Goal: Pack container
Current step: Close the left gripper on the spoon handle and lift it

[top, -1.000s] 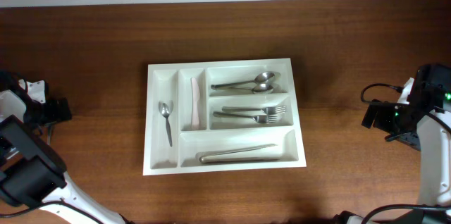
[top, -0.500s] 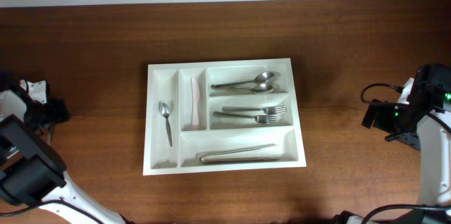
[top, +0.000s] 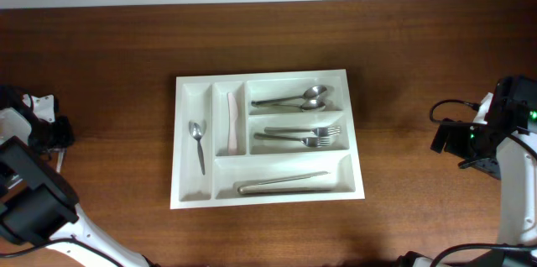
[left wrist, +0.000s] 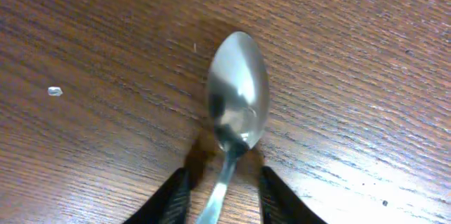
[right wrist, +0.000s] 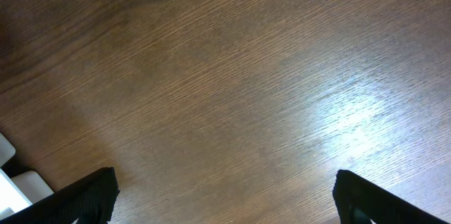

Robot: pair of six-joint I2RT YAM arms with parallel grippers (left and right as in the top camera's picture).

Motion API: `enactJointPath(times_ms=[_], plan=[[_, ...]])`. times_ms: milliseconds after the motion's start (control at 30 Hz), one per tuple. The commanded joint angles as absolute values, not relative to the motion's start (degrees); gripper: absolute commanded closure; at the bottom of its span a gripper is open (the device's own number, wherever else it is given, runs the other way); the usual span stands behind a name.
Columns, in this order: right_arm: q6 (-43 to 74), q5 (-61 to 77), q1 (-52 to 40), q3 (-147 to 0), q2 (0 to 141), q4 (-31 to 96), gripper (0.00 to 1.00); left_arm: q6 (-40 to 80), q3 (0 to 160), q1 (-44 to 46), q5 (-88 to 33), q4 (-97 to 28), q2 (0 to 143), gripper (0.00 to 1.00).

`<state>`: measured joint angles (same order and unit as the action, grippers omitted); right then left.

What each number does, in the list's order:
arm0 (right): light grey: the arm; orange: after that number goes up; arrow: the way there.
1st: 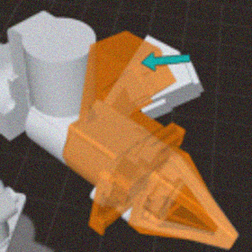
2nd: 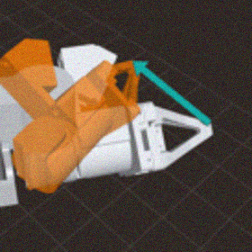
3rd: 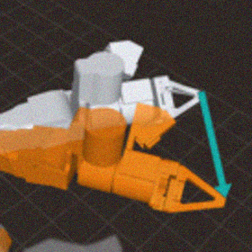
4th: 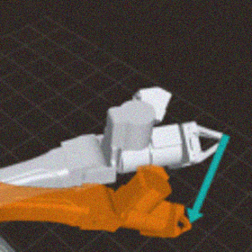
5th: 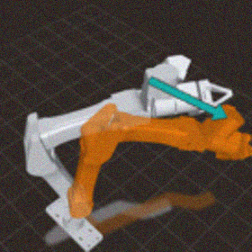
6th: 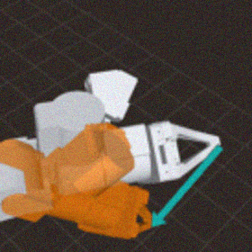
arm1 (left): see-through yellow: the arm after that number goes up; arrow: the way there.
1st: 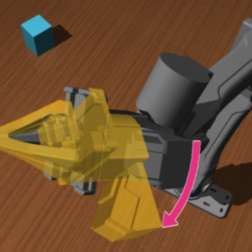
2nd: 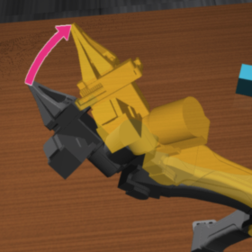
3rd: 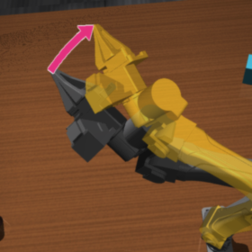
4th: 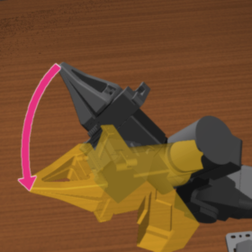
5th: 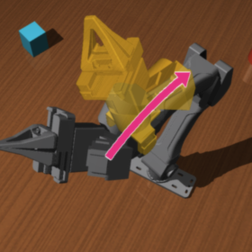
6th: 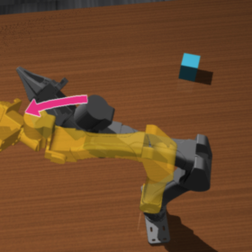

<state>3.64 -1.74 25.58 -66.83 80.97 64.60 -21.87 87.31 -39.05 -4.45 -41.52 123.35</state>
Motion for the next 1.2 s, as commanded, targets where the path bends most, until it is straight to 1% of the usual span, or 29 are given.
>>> enactJointPath(times_ms=[0, 33, 133, 167, 200, 333, 367, 567, 767, 1000, 1167], plan=[[3.40, -2.66, 25.89, -66.89, 81.23, 64.45, 0.01, -21.96, 87.09, -39.16, -6.48, -41.56, 125.89, 0.72], [3.40, -2.66, 25.89, -66.89, 81.23, 64.45, 0.01, -21.96, 87.09, -39.16, -6.48, -41.56, 125.89, 0.73], [3.40, -2.66, 25.89, -66.89, 81.23, 64.45, 0.01, -21.93, 87.09, -39.16, -6.48, -41.58, 125.89, 0.83], [3.40, -2.66, 25.89, -66.89, 81.23, 64.45, 0.01, -21.96, 87.09, -39.16, -6.48, -41.58, 125.89, 0.84], [3.40, -2.66, 25.89, -66.89, 81.23, 64.45, 0.01, -21.96, 87.09, -39.16, -6.48, -41.58, 125.89, 0.90], [3.40, -2.66, 25.89, -66.89, 81.23, 64.45, 0.01, -21.93, 87.09, -39.16, -6.48, -41.60, 125.89, 0.94], [3.40, -2.66, 25.89, -66.89, 81.23, 64.45, 0.01, -21.93, 87.09, -39.16, -6.48, -41.60, 125.89, 0.98], [3.40, -2.66, 25.89, -66.89, 81.23, 64.45, 0.01, -19.14, 87.11, -39.16, -6.79, -41.58, 125.89, 0.98], [3.40, -2.66, 25.89, -66.89, 81.23, 64.45, 0.01, -17.56, 91.57, -39.16, -16.56, -45.19, 125.86, 0.98], [3.40, -2.66, 25.89, -66.89, 81.23, 64.45, 0.01, -17.39, 108.49, -38.87, -28.99, -55.79, 125.21, 0.98], [3.40, -2.66, 25.89, -66.89, 81.23, 64.45, 0.01, -17.41, 120.22, -36.88, -30.22, -64.34, 123.68, 0.98]])
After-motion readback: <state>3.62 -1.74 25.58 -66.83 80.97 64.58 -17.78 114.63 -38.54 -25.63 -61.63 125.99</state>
